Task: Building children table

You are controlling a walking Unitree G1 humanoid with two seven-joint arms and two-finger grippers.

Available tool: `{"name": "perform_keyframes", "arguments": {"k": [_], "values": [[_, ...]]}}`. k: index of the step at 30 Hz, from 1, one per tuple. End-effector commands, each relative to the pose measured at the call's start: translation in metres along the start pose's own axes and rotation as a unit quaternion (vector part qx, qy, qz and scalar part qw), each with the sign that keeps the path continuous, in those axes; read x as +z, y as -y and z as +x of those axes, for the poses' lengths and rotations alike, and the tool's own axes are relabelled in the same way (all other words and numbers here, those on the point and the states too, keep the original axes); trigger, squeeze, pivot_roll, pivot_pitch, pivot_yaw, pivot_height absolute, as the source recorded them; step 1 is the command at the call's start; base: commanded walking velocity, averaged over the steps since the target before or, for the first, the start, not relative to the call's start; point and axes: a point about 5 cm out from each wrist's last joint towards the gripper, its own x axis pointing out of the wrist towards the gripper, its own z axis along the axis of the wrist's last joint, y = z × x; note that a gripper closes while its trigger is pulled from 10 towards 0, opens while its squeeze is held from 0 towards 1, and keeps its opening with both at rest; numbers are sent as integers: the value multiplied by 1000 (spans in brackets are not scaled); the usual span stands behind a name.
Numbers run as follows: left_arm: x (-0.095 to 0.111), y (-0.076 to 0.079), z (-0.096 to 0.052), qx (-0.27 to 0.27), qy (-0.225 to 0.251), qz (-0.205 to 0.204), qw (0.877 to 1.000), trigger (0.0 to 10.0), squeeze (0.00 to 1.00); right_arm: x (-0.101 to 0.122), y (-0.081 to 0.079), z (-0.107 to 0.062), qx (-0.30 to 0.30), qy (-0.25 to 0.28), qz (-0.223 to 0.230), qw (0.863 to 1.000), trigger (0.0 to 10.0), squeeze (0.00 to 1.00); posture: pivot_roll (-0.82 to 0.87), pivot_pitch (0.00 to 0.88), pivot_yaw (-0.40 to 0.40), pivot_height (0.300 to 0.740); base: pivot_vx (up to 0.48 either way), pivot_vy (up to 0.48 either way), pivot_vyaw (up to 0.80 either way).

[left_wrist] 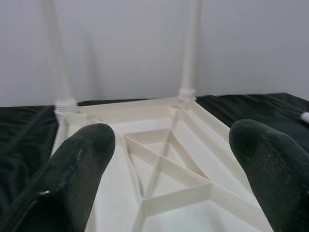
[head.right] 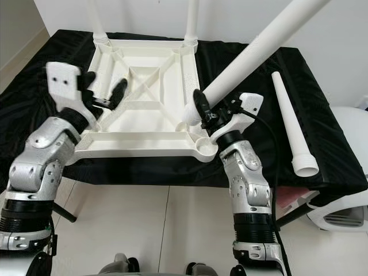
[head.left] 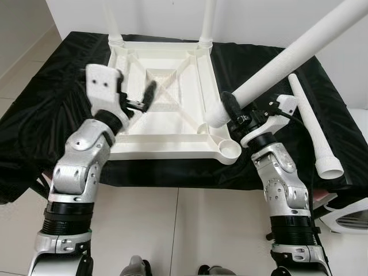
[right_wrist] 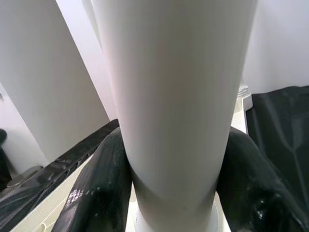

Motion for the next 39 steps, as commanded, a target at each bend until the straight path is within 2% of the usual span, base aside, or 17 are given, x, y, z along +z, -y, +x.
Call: {"name": "perform_keyframes", "arguments": {"k": [1, 2, 3, 5, 6, 10, 19, 22, 25, 39], "values": [[-3, -5, -3, 28, -2, 1, 1000, 10000, 0, -1, -2, -3, -3, 6, -10, 1000, 10000, 0, -17, 76, -4, 740, 0, 0, 0], [-11, -10, -11, 56, -16, 7, 998, 10000, 0, -3, -3, -6, -13, 5, -24, 1000, 10000, 0, -14, 66, -15, 740, 0, 0, 0], [-11, -10, -11, 56, -16, 7, 998, 10000, 0, -3, -3, -6, -13, 5, -24, 1000, 10000, 0, -14, 66, -15, 740, 0, 0, 0], [-27, -16, -27, 101, -44, 11, 994, 10000, 0, -9, -2, -13, -39, 3, -40, 998, 10000, 0, -1, 54, -19, 740, 0, 0, 0], [-27, -16, -27, 101, -44, 11, 994, 10000, 0, -9, -2, -13, -39, 3, -40, 998, 10000, 0, -1, 54, -19, 740, 0, 0, 0], [-39, -21, -42, 140, -63, 3, 988, 10000, 0, -17, -5, -18, -52, 1, -61, 997, 10000, 0, 5, 39, -10, 740, 0, 0, 0], [-37, -18, -52, 155, -49, 21, 987, 10000, 0, -20, -14, -20, -51, 15, -82, 995, 10000, 0, -1, 11, -7, 740, 0, 0, 0], [-38, -20, -64, 167, -50, 36, 984, 10000, 0, -19, -16, -23, -52, 19, -98, 994, 10000, 0, 3, 6, -16, 740, 0, 0, 0], [-37, -20, -69, 167, -50, 41, 984, 10000, 0, -19, -15, -24, -53, 19, -102, 993, 10000, 0, 6, 9, -21, 740, 0, 0, 0], [-42, -14, -73, 167, -55, 37, 984, 10000, 0, -28, -12, -29, -54, 0, -122, 991, 10000, 0, 22, 43, -35, 740, 0, 0, 0]]}}
